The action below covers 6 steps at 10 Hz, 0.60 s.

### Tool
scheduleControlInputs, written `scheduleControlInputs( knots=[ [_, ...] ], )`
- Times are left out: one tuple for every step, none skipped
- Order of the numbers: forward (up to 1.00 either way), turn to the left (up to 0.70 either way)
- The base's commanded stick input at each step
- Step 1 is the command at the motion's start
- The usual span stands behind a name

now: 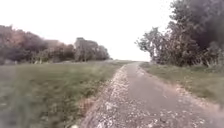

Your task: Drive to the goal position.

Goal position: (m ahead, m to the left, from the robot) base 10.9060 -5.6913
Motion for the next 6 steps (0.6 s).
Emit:
scheduleControlInputs(
  knots=[
    [0.7,-0.13],
    [0.7,-0.13],
    [0.7,-0.13],
    [0.7,-0.13],
    [0.7,-0.13],
    [0.7,-0.13]
  ],
)
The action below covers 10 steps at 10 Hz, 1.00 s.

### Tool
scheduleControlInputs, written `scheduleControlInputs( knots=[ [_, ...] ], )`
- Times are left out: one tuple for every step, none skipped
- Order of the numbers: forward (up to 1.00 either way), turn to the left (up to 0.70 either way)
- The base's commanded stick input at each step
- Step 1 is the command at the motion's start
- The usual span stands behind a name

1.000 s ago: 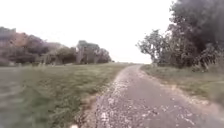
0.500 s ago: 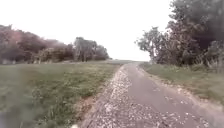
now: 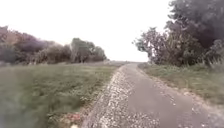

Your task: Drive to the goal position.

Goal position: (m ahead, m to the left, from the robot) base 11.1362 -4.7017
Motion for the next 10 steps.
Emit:
scheduleControlInputs(
  knots=[
    [0.7,-0.13],
    [0.7,-0.13],
    [0.7,-0.13],
    [0.7,-0.13],
    [0.7,-0.13],
    [0.7,-0.13],
    [0.7,-0.13],
    [0.7,-0.13],
    [0.7,-0.13],
    [0.7,-0.13]
  ],
)
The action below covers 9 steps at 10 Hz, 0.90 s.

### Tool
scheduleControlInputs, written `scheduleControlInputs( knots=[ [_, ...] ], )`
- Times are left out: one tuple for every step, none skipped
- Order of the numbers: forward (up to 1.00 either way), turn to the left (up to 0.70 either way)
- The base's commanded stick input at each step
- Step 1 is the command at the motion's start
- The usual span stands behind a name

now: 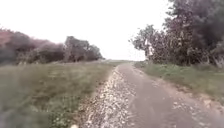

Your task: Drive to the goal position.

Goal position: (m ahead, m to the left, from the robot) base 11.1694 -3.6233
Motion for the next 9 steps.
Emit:
scheduleControlInputs(
  knots=[
    [0.7,-0.09],
    [0.7,0.0],
    [0.7,0.0],
    [0.7,0.0],
    [0.7,0.0],
    [0.7,0.0],
    [0.7,0.0],
    [0.7,0.0],
    [0.7,0.0]
  ],
)
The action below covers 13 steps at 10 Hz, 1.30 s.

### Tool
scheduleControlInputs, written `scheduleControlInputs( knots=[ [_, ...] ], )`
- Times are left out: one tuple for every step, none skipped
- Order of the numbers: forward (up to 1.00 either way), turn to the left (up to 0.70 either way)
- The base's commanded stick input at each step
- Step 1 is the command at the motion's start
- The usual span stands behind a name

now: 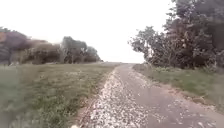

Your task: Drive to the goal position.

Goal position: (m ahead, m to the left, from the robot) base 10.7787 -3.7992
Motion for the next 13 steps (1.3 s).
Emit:
scheduleControlInputs(
  knots=[
    [0.7,0.0],
    [0.7,0.0],
    [0.7,0.0],
    [0.7,-0.05],
    [0.7,-0.13],
    [0.7,-0.13],
    [0.7,-0.13],
    [0.7,-0.13],
    [0.7,-0.13],
    [0.7,-0.13],
    [0.7,-0.13],
    [0.7,-0.13],
    [0.7,-0.13]
  ],
)
